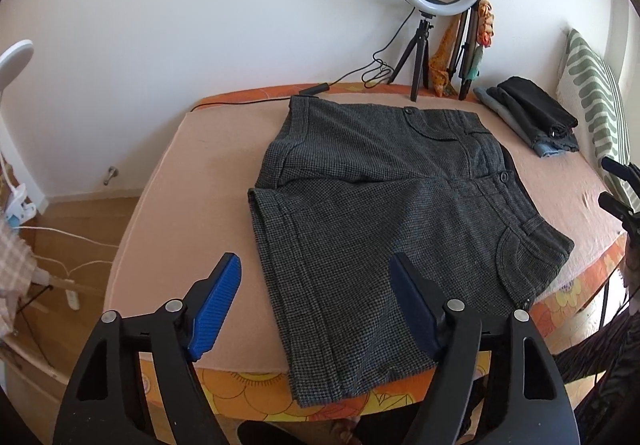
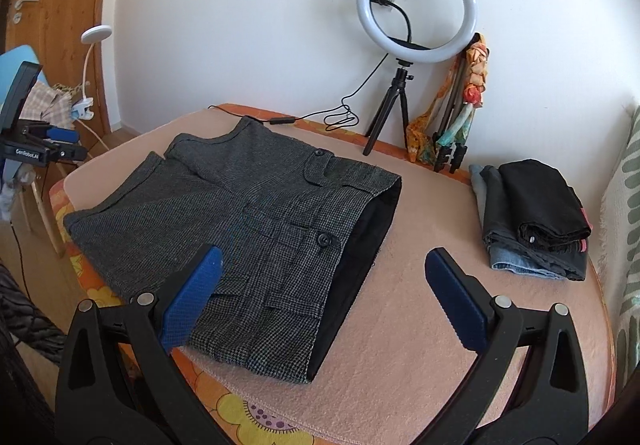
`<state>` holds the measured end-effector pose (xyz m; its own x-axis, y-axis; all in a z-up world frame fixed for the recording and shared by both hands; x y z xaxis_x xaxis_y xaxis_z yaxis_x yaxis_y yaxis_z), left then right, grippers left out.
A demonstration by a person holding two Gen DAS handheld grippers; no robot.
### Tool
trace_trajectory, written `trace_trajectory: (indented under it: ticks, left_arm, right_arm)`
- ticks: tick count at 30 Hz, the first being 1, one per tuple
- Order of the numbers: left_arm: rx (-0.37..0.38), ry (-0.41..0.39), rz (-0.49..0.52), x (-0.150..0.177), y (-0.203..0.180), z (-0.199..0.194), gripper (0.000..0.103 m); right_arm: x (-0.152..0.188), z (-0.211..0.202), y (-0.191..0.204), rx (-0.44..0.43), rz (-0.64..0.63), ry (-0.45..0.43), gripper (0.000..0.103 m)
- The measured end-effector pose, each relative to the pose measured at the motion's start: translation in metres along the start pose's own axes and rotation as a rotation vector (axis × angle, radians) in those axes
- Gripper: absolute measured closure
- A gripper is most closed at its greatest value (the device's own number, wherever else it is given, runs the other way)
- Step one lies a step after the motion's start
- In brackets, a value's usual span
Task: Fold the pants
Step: 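Lower the right tool to the trouser hem and close it, then lift the hem with the right tool and fold it over toward the waistband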
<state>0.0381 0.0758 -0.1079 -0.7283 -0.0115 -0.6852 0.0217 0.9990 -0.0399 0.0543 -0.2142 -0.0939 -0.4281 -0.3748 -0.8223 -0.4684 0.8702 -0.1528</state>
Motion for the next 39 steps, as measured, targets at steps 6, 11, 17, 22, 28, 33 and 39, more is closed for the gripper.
trace_trajectory:
  ticks: [6, 11, 17, 22, 28, 33, 39]
  left_arm:
    - [0.006, 0.054, 0.006, 0.023, 0.004, 0.003, 0.04]
    - [0.023, 0.079, 0.027, 0.034, 0.002, 0.001, 0.051]
    - [0.059, 0.103, 0.104, 0.046, -0.014, 0.003, 0.057]
    - [0.079, 0.114, 0.112, 0.048, -0.019, 0.008, 0.057]
    - [0.07, 0.122, 0.173, 0.047, -0.022, 0.009, 0.057]
    - [0.096, 0.119, 0.222, 0.049, -0.031, 0.01, 0.057]
    - [0.118, 0.114, 0.373, 0.063, -0.055, 0.007, 0.051]
  right_arm:
    - [0.033, 0.002, 0.036, -0.127, -0.144, 0.07, 0.012]
    - [0.057, 0.014, 0.067, -0.178, -0.281, 0.142, 0.024]
    - [0.076, 0.028, 0.08, -0.218, -0.355, 0.205, 0.035]
    - [0.085, 0.038, 0.087, -0.209, -0.449, 0.233, 0.035]
    - [0.09, 0.051, 0.087, -0.17, -0.504, 0.265, 0.043]
    - [0.089, 0.055, 0.088, -0.151, -0.506, 0.275, 0.075]
    - [0.057, 0.049, 0.076, -0.124, -0.416, 0.211, 0.091]
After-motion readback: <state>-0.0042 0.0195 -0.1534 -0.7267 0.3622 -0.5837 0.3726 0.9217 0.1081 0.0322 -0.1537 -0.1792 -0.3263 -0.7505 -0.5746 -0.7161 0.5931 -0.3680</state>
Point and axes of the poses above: each gripper's, at about its wrist camera, not at the fingertips, and z roughly the way its jaws point, y to its left, x to its underside, the point moved 7 cm from there along z, roughly the way its jaws point, and after that the axes turned 2 degrees about -z, right-handed, at the moved point
